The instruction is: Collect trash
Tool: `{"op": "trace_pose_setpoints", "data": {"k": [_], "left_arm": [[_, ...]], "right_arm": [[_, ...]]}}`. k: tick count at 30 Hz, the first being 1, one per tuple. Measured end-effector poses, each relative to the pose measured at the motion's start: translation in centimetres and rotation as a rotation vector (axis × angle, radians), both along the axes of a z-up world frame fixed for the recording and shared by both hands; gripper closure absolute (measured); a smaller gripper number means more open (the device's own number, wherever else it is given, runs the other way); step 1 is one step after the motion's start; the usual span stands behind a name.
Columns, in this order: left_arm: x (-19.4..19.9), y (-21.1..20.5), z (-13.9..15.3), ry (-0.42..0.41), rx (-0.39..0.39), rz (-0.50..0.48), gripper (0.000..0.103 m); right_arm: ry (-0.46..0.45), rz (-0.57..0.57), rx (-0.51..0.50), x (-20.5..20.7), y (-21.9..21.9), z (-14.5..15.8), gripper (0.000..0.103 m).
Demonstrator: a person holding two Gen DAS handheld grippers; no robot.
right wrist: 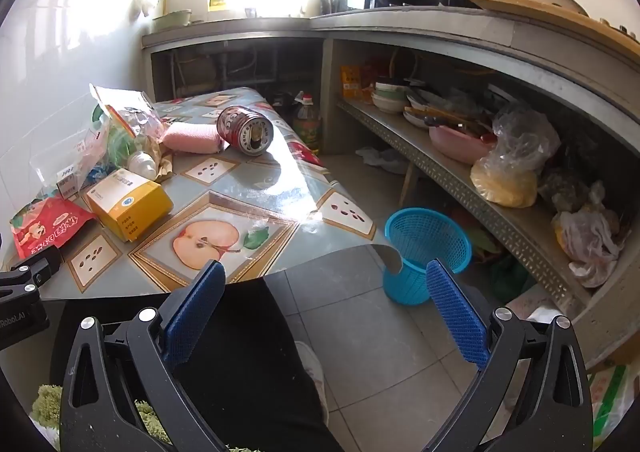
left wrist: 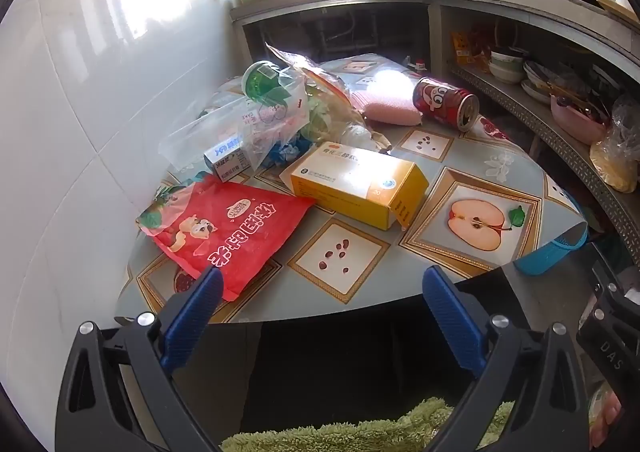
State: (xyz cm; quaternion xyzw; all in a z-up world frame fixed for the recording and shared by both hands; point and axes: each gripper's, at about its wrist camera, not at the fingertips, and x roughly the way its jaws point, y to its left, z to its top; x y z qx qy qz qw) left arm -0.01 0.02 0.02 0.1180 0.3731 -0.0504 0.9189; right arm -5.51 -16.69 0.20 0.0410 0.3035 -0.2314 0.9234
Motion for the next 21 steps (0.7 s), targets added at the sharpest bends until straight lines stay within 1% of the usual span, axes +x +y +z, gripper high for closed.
{"op": "trace_pose_setpoints", "data": {"k": [17,21], "left_arm": [[-0.24,-0.41,0.22,0.011,0.008,0.011,0.005],[0.05,-0.03,-0.20,0.014,0.002,0.012,0.005]], "right_arm": [[0.001,-0.001,-0.004,0.03,0.29,0.19,0.007],[0.001,-0.001,-0.004,-0.10,0.25,0.31,0.007]]}}
